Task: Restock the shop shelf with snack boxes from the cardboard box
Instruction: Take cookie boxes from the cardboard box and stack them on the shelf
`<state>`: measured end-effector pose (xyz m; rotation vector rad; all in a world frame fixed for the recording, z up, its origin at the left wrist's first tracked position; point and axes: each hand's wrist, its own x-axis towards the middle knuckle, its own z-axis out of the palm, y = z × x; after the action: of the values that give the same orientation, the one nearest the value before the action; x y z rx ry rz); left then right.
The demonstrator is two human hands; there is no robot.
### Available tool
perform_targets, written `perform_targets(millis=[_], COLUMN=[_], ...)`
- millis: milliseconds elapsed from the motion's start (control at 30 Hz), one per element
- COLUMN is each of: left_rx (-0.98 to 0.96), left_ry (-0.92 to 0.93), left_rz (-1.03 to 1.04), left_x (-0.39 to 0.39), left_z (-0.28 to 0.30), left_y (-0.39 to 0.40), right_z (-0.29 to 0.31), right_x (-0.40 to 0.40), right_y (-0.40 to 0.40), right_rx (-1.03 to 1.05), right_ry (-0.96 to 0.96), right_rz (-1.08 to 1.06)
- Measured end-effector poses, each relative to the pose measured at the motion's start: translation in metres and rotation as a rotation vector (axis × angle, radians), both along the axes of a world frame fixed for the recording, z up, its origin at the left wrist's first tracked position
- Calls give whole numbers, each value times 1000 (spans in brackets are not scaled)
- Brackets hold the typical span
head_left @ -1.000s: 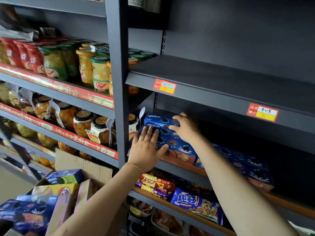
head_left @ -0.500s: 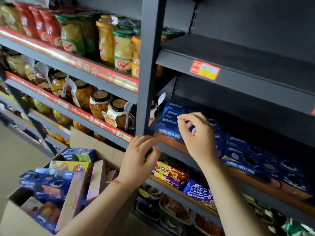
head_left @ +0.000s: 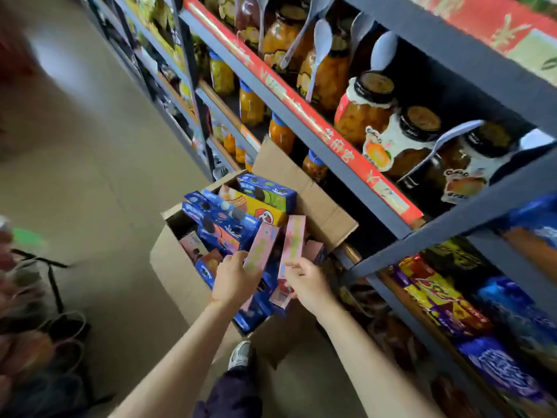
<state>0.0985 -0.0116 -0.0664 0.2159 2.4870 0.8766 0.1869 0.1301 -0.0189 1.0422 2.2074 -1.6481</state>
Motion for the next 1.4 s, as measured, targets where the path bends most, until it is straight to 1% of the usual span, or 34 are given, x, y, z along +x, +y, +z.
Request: perform_targets(millis=[100, 200, 267, 333, 400, 433, 467, 533, 600, 667, 767, 867, 933, 967, 1033, 1100, 1200, 1300, 1367, 1400], left_rx=[49, 134, 161, 176, 196, 216, 257, 387, 486, 524, 484, 456, 498, 539, 617, 701, 778, 796, 818, 860], left_ry=[-79, -113, -95, -47, -49, -76, -114, -203, -293, -362, -383, -313, -273, -268, -243, -207, -197, -164, -164, -182], left_rz=[78, 274, 325, 277, 216, 220, 272, 439, 562, 596, 585, 640, 693, 708, 713, 678, 567, 387, 270, 234], left_x=[-15, -36, -49, -60, -71, -76, -80, -89, -97, -103, -108, -109, -107, -104, -99, -99, -101, -94, -84, -77], left_z=[-25, -35, -34, -33, -31, -30, -31, -29, -38, -49, -65, -42, -27, -21, -8, 4, 21, 42, 59, 68], left_y=[-9, -12, -13, -15, -16, -15, -14, -12, -15, -20, -26, -28, -27, -26, -23, -19, -13, -1, 11, 16], right_z=[-16, -25, -25, -30, -35, -35, -36, -38, -41, -44, -46, -43, -39, -36, -26, -13, 4, 22, 38, 48], right_x=[-21, -40, -53, -65, -80, -87, -95, -110, -123, -131, -137, -139, -140, -141, -142, -140, -130, -115, -100, -91], right_y=[-16, -20, -22, -24, -28, -30, -32, -35, -38, -42, -45, -43, -41, -40, -37, -29, -18, -9, 1, 8], right_rx=[10, 45, 170, 410, 615, 658, 683, 716, 727, 716, 673, 648, 648, 618, 474, 314, 243, 221, 156, 114], right_ry=[-62, -93, -72, -7, -42, -62, -72, -86, -106, -121, -97, -52, -31, -22, -9, -18, 15, 164, 258, 276], right_rz=[-3, 72, 186, 353, 539, 598, 635, 683, 716, 732, 698, 640, 624, 615, 558, 480, 430, 280, 167, 128])
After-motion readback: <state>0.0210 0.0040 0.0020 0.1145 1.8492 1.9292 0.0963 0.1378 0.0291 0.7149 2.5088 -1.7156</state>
